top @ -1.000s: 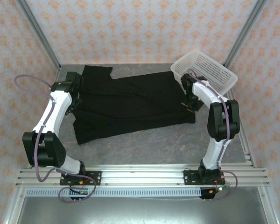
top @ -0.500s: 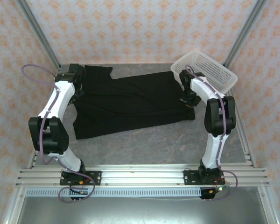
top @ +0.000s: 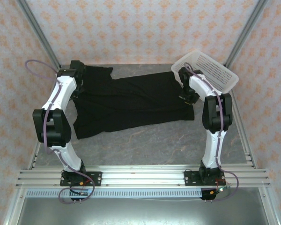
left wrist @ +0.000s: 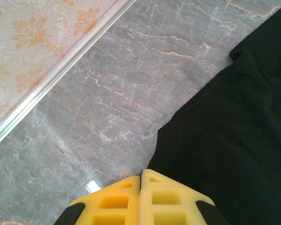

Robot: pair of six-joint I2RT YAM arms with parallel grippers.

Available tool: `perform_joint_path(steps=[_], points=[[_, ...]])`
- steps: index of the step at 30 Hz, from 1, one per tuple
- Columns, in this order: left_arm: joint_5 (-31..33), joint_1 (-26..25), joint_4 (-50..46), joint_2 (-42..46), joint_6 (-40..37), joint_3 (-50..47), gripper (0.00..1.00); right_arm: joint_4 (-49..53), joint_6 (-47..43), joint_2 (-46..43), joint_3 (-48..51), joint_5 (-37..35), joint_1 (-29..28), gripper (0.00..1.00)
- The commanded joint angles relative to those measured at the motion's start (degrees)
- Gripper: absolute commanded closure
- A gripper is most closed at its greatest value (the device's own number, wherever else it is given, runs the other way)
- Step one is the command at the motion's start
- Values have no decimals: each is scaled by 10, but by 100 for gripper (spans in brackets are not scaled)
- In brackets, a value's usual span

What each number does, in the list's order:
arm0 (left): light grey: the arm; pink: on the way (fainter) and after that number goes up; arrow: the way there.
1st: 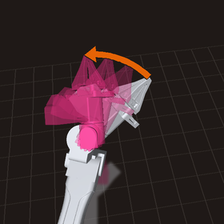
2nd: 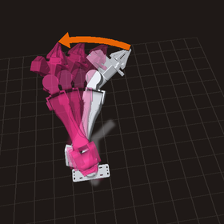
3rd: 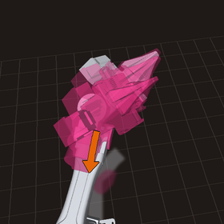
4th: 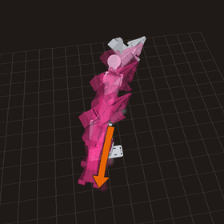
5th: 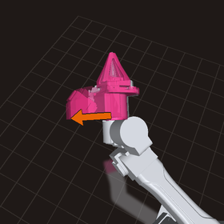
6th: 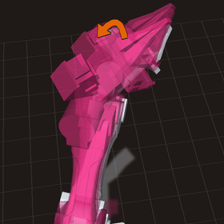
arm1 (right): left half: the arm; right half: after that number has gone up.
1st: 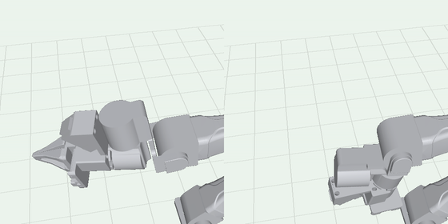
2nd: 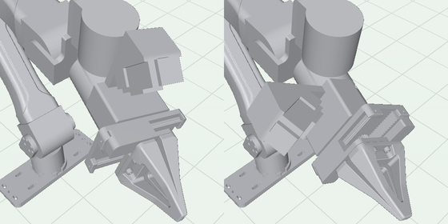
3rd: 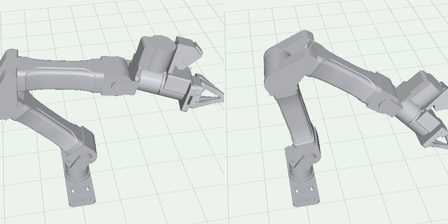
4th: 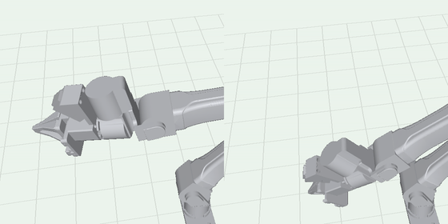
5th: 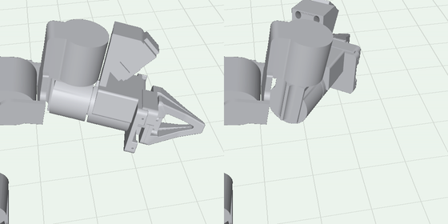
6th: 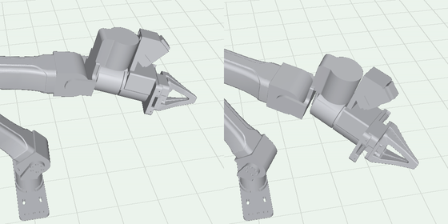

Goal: Fold and stack the t-shirts

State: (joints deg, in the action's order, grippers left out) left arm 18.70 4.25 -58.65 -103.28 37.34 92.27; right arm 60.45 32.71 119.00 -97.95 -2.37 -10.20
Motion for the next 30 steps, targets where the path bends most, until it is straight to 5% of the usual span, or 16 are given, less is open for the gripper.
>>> perform_joint_path(steps=[1, 11, 12, 14, 18, 23, 26, 30], points=[[21, 6, 4, -14, -15, 30, 100, 20, -5, 18, -19, -20, -1, 100], [-14, 6, 2, -56, -43, 65, 100, 20, -21, 42, -50, -9, -2, 100], [-17, 7, -6, -58, -46, 71, 93, 22, -26, 42, -54, -3, -1, 100], [-19, 7, -35, -58, -50, 88, 57, 29, -34, 34, -64, 8, 0, 83], [-31, 9, -101, -34, -42, 93, 37, 43, -35, -15, -67, 5, 6, 54], [-122, 25, -125, 52, 34, -32, 37, 29, -21, -100, 3, 16, 13, 48], [-173, 32, -99, 131, 96, -181, 44, -25, -4, -174, 129, 34, 13, 50], [-239, 75, -43, 200, 122, -338, 42, -93, -3, -246, 286, 49, 15, 45]])
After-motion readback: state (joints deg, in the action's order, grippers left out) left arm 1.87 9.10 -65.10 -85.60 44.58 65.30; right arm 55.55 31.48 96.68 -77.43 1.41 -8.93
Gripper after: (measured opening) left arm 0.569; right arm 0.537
